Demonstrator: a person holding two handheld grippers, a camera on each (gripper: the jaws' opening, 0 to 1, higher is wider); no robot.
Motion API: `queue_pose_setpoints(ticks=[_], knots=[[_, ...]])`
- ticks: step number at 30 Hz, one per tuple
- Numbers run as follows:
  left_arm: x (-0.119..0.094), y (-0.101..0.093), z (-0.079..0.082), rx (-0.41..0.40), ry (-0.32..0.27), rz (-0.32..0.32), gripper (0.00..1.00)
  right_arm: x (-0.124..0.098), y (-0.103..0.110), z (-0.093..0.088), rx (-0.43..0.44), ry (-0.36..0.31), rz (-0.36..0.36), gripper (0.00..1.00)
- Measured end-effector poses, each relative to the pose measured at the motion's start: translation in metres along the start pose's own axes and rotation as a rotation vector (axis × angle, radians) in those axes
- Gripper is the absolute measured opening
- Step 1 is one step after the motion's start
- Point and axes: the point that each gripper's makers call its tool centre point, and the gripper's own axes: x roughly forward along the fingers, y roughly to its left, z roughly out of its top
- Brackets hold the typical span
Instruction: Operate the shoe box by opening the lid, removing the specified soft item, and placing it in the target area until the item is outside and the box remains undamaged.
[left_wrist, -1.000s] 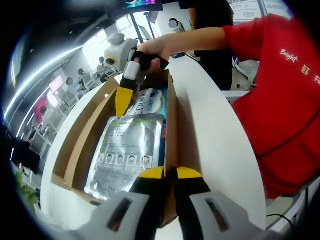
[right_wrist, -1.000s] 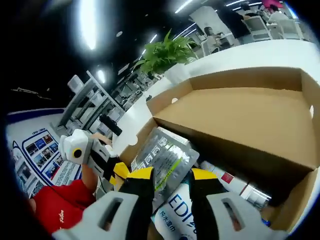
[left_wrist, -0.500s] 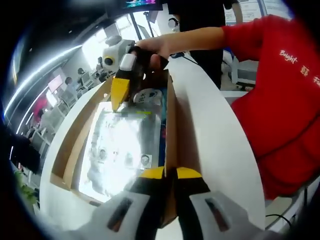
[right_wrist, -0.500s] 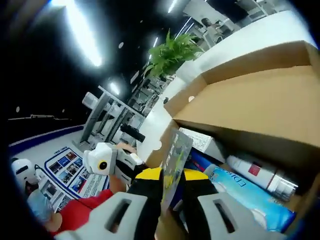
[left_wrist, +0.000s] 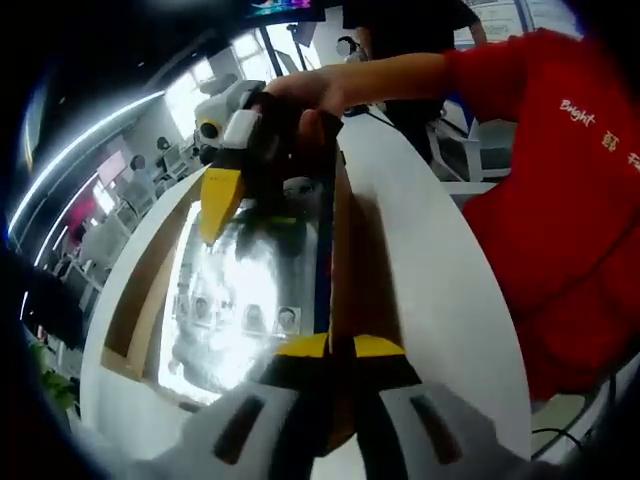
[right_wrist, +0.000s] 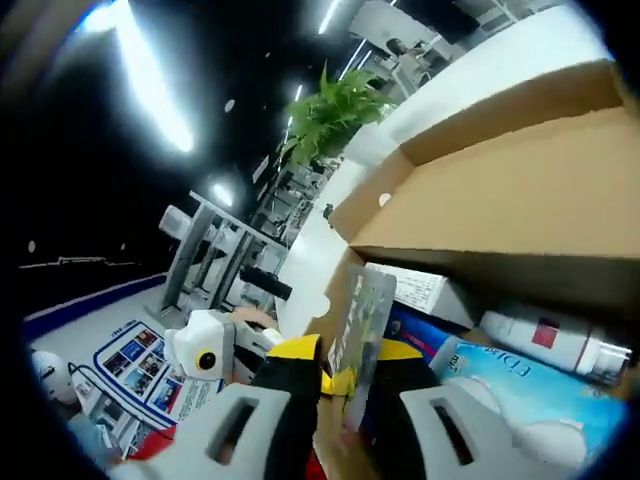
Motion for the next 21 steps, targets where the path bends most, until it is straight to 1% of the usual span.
queue_pose_setpoints(ticks=[2, 3, 4, 7, 9, 11, 14, 17, 19, 20, 21], knots=[[0.000, 0.000, 0.000, 0.000, -0.001, 0.000, 0.06, 0.002, 0.003, 0.004, 0.032, -0.032, 0.024, 0.13], [0.000, 0.000, 0.000, 0.001, -0.001, 0.000, 0.06, 0.001, 0.002, 0.004, 0.038, -0.029, 0.027, 0.09], [0.000, 0.000, 0.000, 0.001, -0.001, 0.000, 0.06, 0.000, 0.000, 0.005, 0.028, -0.038, 0.015, 0.02], [0.000, 0.000, 0.000, 0.004, -0.003, 0.003, 0.06, 0.000, -0.001, 0.006, 0.023, -0.040, 0.007, 0.01], [0.000, 0.001, 0.000, 0.005, -0.004, 0.004, 0.06, 0.000, 0.000, 0.006, 0.041, -0.041, 0.014, 0.01], [0.000, 0.001, -0.001, 0.004, -0.003, 0.004, 0.06, 0.000, -0.001, 0.005, 0.051, -0.041, 0.000, 0.01], [0.000, 0.001, -0.001, 0.000, -0.001, 0.003, 0.06, 0.001, -0.005, 0.005, 0.039, -0.036, -0.026, 0.01], [0.001, 0.001, -0.001, 0.002, -0.003, 0.005, 0.06, 0.000, -0.005, 0.004, 0.012, -0.023, -0.022, 0.01], [0.001, 0.001, -0.002, 0.006, -0.004, 0.008, 0.06, -0.002, -0.004, 0.002, -0.002, -0.015, -0.032, 0.01], [0.001, 0.001, -0.002, 0.007, -0.005, 0.009, 0.06, -0.006, 0.006, -0.003, -0.013, -0.015, -0.030, 0.01], [0.001, 0.001, -0.002, 0.006, -0.005, 0.008, 0.06, -0.007, 0.008, -0.003, -0.009, -0.016, -0.023, 0.01]])
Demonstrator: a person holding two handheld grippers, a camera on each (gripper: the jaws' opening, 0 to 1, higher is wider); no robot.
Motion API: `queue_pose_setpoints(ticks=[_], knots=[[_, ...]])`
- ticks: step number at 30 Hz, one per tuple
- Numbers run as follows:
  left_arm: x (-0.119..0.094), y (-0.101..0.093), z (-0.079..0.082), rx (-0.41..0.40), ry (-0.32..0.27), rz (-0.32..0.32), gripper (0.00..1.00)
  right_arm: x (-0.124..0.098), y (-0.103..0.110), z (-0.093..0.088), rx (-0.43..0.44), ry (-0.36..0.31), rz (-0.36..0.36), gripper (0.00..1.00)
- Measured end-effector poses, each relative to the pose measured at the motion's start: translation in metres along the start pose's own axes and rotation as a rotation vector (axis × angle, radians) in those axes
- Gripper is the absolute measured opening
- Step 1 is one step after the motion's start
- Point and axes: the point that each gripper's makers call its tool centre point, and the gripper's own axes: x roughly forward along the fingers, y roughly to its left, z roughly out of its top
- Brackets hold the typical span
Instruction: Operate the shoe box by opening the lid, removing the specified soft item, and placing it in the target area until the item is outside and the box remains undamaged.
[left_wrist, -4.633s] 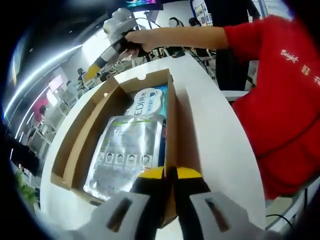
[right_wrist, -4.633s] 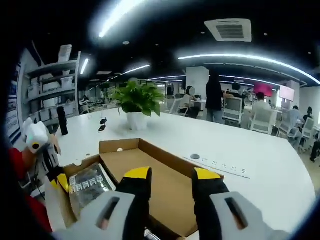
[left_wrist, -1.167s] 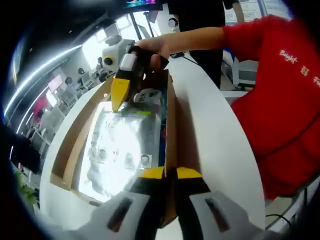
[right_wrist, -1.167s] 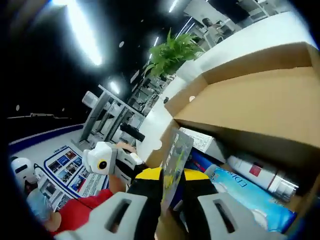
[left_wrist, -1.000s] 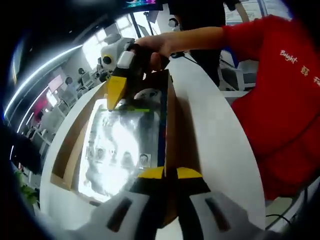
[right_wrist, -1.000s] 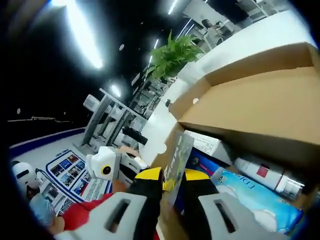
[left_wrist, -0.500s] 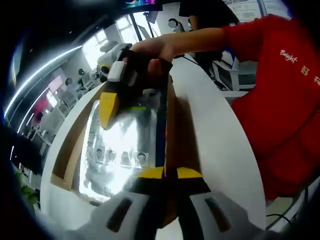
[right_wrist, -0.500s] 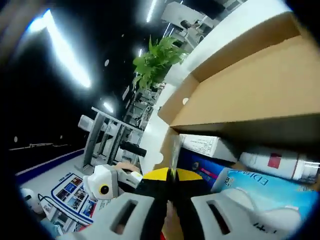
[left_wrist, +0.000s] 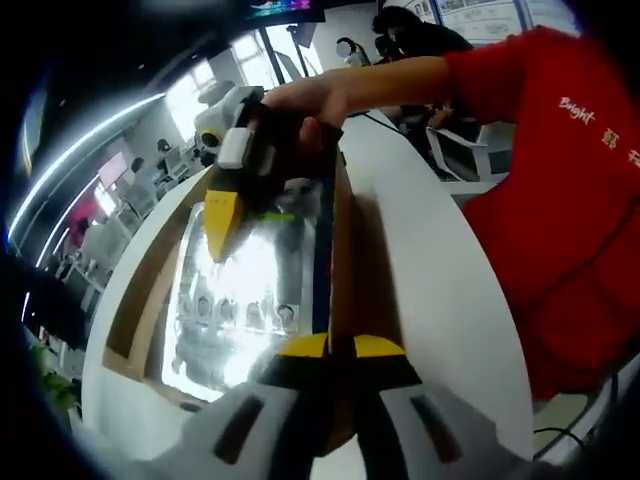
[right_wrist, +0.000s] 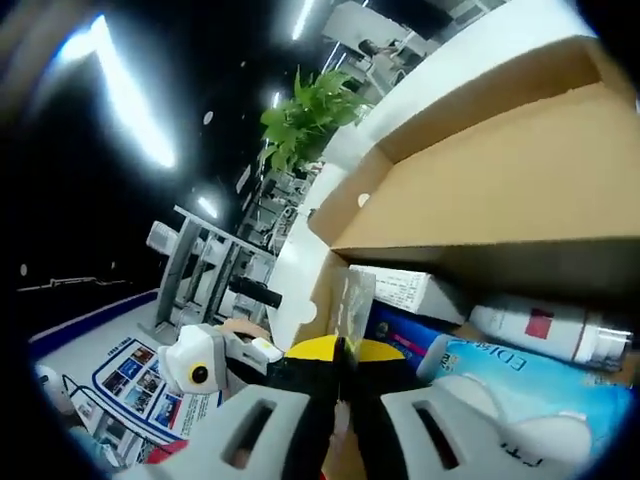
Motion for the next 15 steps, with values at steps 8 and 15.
queue_pose_setpoints(ticks=[8, 15], knots=[[0.000, -0.001, -0.002, 0.000, 0.000, -0.003, 0.06, -0.013, 0.008, 0.014, 0.021, -0.015, 0.044, 0.01], [0.001, -0.001, -0.002, -0.006, 0.003, -0.009, 0.06, -0.026, 0.010, 0.023, 0.028, -0.025, 0.080, 0.01]])
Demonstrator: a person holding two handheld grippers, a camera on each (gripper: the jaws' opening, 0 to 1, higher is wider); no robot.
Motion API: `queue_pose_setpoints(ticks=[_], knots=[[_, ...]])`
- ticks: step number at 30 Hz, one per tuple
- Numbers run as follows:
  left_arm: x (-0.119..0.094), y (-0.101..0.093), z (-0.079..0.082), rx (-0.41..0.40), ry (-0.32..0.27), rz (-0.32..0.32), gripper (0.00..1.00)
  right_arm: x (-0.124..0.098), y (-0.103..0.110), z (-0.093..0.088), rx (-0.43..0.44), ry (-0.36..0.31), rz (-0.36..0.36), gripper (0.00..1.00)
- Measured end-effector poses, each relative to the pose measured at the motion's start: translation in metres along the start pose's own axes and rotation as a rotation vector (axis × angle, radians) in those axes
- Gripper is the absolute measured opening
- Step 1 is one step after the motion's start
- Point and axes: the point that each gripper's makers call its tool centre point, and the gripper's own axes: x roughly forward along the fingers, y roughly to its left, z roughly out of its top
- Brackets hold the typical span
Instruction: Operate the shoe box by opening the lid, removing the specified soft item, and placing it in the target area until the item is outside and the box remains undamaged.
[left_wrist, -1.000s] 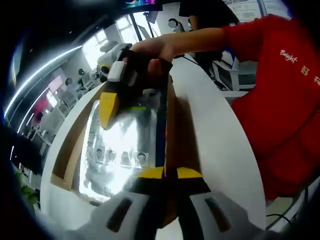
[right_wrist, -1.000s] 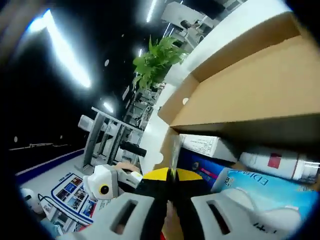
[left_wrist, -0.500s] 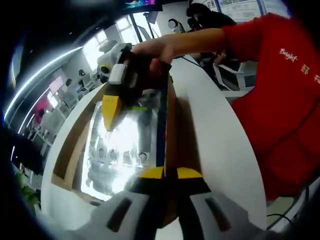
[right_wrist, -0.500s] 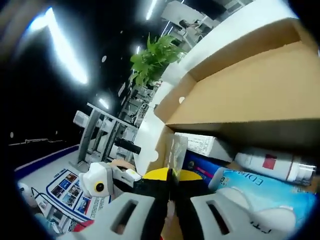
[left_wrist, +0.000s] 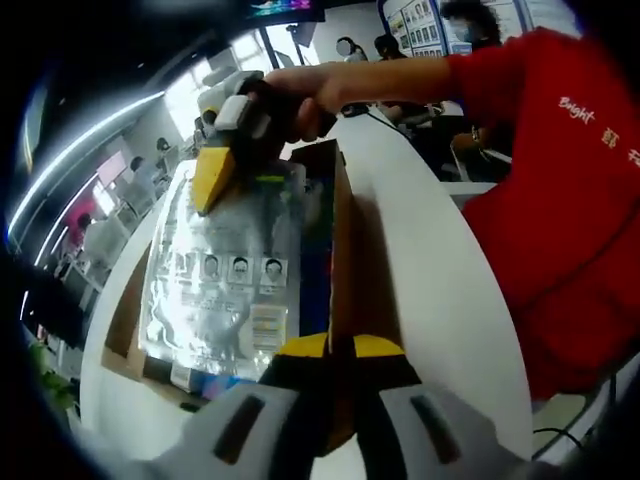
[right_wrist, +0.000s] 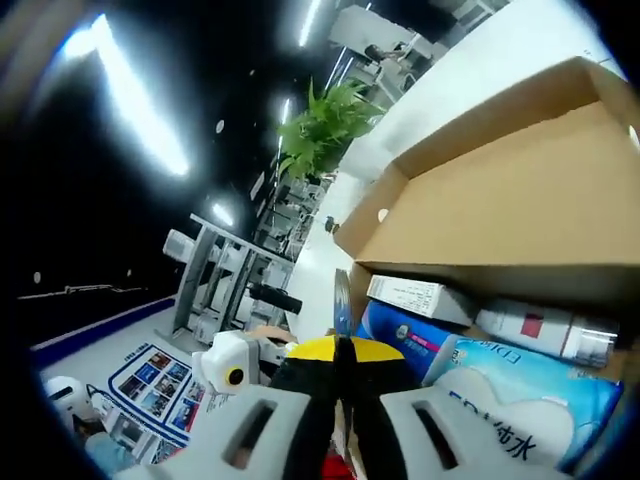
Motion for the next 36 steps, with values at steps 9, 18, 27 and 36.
queue_pose_setpoints(ticks=[9, 18, 27, 36], knots=[[0.000, 0.000, 0.001, 0.002, -0.003, 0.001, 0.06, -0.011, -0.007, 0.004, -0.009, -0.007, -0.007, 0.01], [0.000, 0.001, 0.001, 0.001, -0.008, 0.004, 0.06, -0.026, -0.006, -0.005, -0.017, 0.015, -0.016, 0.01], [0.000, 0.001, 0.002, 0.006, -0.011, 0.010, 0.06, -0.041, -0.003, 0.001, 0.007, -0.024, 0.038, 0.01], [0.000, 0.001, 0.001, 0.006, -0.012, 0.009, 0.06, -0.064, 0.002, 0.009, 0.015, -0.065, 0.125, 0.01]])
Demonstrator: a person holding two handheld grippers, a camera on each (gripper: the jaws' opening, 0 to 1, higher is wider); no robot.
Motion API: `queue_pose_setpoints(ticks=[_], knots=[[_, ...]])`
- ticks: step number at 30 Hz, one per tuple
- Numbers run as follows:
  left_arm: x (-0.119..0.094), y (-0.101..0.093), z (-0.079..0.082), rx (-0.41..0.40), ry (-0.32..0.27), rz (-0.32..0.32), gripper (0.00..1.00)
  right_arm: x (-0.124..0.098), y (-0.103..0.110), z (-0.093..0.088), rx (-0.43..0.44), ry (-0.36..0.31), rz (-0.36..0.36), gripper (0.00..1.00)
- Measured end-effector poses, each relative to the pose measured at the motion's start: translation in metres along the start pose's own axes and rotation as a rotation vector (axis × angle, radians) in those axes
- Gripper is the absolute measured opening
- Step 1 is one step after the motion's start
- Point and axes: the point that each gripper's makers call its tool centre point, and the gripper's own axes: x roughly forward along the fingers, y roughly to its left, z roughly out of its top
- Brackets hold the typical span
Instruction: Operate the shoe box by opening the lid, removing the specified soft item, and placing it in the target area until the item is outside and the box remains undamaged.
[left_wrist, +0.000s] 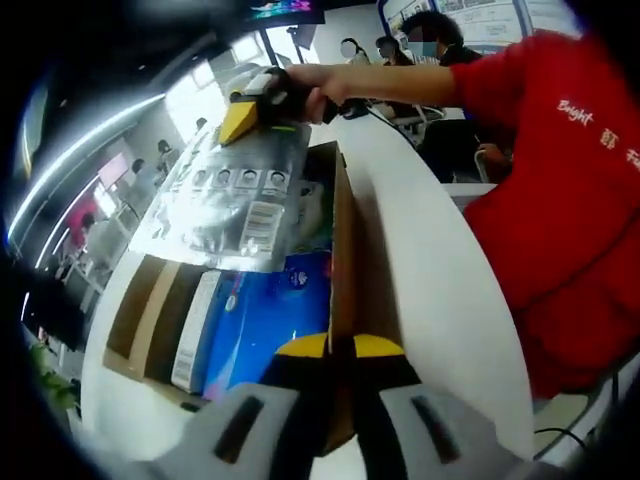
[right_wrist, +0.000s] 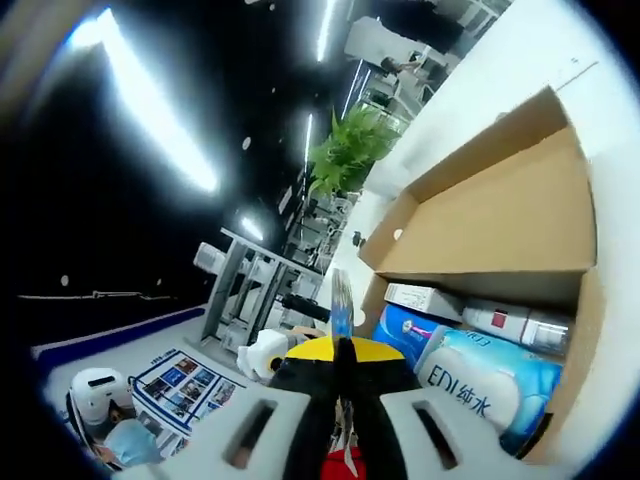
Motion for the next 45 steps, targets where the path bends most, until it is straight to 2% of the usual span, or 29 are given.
queue_pose_setpoints(ticks=[16, 25, 31, 45], knots=[[-0.001, 0.001, -0.001, 0.001, -0.003, 0.002, 0.06, -0.044, -0.001, 0.011, 0.045, -0.062, 0.039, 0.01], [-0.001, 0.001, -0.001, 0.000, -0.003, 0.004, 0.06, -0.062, -0.007, 0.006, 0.037, -0.042, 0.053, 0.01], [-0.001, 0.001, -0.002, -0.003, -0.001, 0.000, 0.06, -0.070, -0.010, 0.009, 0.038, -0.061, 0.044, 0.01], [-0.001, 0.001, -0.001, -0.004, 0.000, -0.001, 0.06, -0.106, -0.019, 0.010, 0.062, -0.113, 0.063, 0.01]])
